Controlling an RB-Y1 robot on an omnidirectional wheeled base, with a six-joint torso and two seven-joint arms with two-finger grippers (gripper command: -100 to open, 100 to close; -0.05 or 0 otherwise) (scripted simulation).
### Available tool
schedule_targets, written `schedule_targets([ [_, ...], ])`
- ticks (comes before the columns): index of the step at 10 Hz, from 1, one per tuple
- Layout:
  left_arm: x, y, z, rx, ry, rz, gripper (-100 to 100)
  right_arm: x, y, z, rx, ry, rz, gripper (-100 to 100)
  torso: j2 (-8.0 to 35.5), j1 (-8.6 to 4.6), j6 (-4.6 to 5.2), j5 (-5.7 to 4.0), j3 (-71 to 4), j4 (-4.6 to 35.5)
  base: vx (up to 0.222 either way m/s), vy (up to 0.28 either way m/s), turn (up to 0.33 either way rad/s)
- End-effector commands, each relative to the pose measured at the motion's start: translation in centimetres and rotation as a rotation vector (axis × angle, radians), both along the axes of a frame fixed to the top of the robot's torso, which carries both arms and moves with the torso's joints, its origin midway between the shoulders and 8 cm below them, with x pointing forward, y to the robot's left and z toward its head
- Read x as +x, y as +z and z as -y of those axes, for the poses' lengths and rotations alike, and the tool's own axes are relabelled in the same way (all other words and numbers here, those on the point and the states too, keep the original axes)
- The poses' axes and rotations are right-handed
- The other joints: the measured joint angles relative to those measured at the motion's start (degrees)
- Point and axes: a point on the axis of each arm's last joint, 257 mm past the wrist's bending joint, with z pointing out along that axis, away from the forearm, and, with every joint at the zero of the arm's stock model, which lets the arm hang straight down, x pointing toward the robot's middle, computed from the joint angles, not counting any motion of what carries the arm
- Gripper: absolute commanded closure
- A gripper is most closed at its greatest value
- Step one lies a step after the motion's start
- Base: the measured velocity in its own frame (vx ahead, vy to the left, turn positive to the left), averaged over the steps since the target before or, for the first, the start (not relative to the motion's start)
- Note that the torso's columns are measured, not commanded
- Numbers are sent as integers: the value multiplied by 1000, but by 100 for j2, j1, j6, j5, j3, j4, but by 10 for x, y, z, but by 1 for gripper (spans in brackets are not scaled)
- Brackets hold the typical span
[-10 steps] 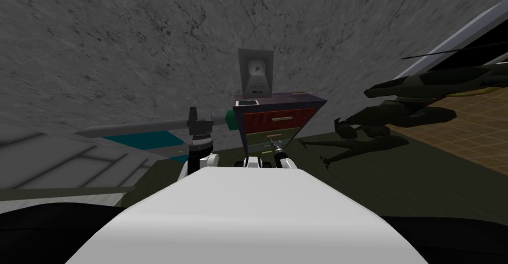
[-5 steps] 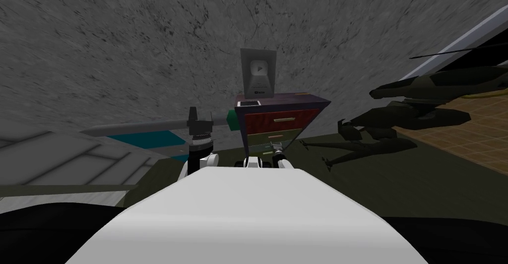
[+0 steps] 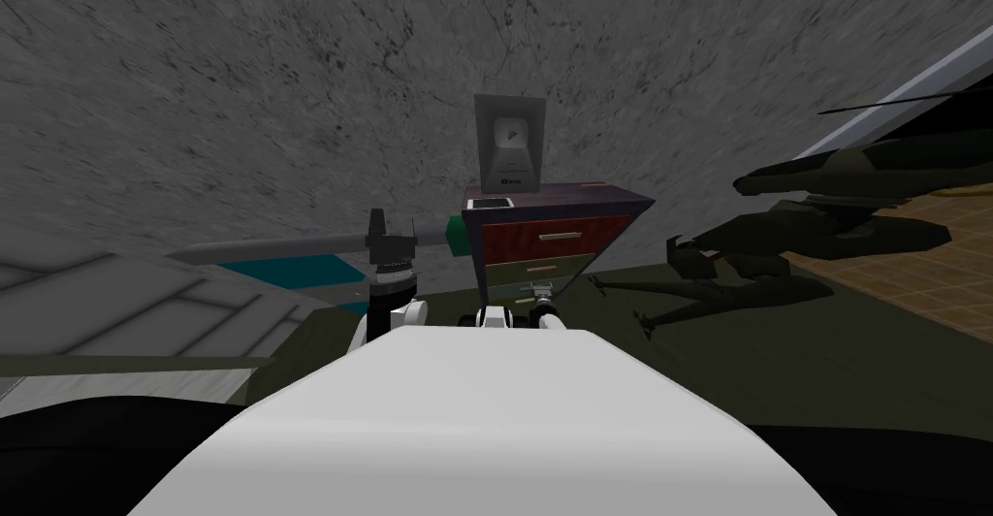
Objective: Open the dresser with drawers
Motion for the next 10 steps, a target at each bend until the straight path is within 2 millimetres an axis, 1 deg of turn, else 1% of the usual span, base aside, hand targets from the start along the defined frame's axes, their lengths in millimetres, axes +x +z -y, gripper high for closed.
schedule_targets([
  [1,0,0,0,0,0,0,0,-4,0,10,-98,-3,-11,-100,2,0,2,1,0,0,10,10,-8],
  [2,0,0,0,0,0,0,0,-12,-11,14,-175,1,-45,-100,7,-3,2,0,3,2,16,14,45],
  [3,0,0,0,0,0,0,0,-11,-6,17,-209,2,-36,-100,4,-1,0,0,3,1,17,14,32],
  [4,0,0,0,0,0,0,0,-18,-17,18,-274,13,-69,-100,4,-1,1,0,2,1,26,16,54],
  [5,0,0,0,0,0,0,0,-18,-11,22,-307,4,-60,-100,0,0,0,0,0,0,22,15,20],
  [6,0,0,0,0,0,0,0,-17,-9,22,-320,10,-54,-100,2,-2,2,0,1,0,7,7,-9],
  [7,0,0,0,0,0,0,0,-24,-16,25,-395,17,-80,-100,8,-4,2,0,4,2,15,11,43],
  [8,0,0,0,0,0,0,0,-23,-11,27,-422,17,-70,-100,5,-2,0,-1,3,1,15,11,30],
  [9,0,0,0,0,0,0,0,-29,-18,27,-488,31,-92,-100,4,-2,1,0,2,1,21,16,40],
  [10,0,0,0,0,0,0,0,-28,-11,30,-523,27,-79,-100,1,1,1,0,1,0,20,15,24],
])
